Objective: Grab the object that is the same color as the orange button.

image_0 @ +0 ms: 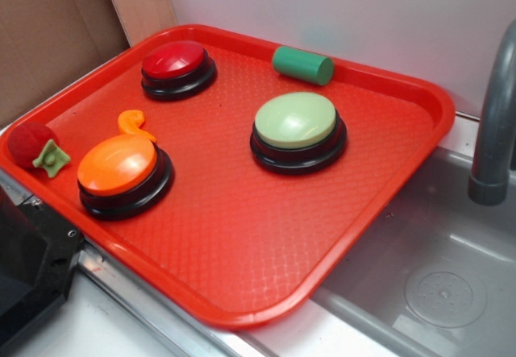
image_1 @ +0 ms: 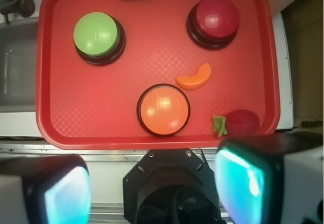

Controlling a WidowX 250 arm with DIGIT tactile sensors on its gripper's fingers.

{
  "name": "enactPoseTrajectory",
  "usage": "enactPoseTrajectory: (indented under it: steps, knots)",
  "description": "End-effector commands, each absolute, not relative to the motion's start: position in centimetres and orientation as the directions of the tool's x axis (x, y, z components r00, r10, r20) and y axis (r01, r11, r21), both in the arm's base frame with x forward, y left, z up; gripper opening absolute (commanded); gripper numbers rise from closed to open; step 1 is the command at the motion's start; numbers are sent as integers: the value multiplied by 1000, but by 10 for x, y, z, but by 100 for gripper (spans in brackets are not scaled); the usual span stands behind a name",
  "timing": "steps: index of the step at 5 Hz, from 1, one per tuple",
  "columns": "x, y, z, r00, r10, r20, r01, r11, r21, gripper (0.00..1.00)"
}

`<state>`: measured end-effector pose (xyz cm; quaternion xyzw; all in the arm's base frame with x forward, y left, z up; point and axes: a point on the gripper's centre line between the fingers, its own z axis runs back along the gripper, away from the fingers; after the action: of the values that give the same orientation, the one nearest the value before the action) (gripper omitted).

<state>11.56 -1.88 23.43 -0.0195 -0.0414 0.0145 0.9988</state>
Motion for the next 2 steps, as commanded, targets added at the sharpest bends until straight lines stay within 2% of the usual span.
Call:
enactPoseTrajectory:
  steps: [1, 2]
  knots:
    - [116, -19, 234, 996, 31, 82, -27, 999, -40, 100]
    - [128, -10, 222, 955, 280, 96, -271, 958, -96, 100]
